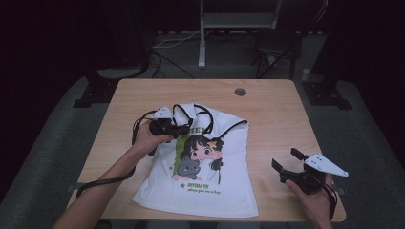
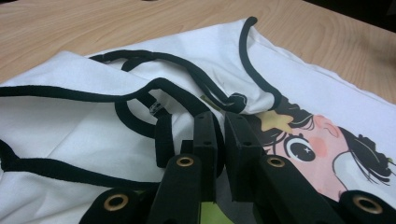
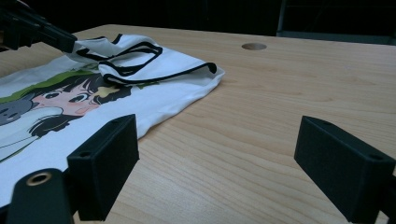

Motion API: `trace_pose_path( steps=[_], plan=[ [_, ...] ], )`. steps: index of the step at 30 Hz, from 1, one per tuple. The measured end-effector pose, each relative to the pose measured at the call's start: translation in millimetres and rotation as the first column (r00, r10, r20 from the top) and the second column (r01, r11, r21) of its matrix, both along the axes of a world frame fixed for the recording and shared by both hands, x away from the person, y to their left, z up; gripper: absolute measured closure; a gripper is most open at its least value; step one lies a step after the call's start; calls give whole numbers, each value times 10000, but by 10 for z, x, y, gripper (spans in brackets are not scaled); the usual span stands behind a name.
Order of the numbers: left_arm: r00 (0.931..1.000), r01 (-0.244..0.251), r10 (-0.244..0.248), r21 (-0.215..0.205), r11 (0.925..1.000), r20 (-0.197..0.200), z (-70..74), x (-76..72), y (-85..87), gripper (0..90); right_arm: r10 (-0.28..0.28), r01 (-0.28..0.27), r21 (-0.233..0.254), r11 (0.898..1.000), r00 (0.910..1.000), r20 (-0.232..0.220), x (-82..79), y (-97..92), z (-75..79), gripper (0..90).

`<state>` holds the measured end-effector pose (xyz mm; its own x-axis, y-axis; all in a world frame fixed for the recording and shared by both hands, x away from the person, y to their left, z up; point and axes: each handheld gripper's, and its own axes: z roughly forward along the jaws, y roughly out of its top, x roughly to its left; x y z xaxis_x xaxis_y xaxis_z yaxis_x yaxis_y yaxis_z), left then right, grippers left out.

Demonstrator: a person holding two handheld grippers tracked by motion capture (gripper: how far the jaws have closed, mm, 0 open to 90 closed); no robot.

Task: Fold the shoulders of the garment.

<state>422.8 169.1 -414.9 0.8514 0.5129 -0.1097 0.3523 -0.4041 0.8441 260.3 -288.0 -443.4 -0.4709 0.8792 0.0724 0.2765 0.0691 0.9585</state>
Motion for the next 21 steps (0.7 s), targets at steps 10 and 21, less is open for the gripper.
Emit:
trace_pose_path(
  steps=[10, 21],
  plan=[
    [9997, 188, -185, 158, 9997, -180, -98, -64, 16, 834, 11, -11, -14, 10000, 10000, 12, -1, 0, 0, 134],
    [9997, -235, 235, 71, 9997, -64, -46, 10, 44, 638, 5, -5, -19, 10000, 10000, 18, -1, 1, 0, 134]
  ],
)
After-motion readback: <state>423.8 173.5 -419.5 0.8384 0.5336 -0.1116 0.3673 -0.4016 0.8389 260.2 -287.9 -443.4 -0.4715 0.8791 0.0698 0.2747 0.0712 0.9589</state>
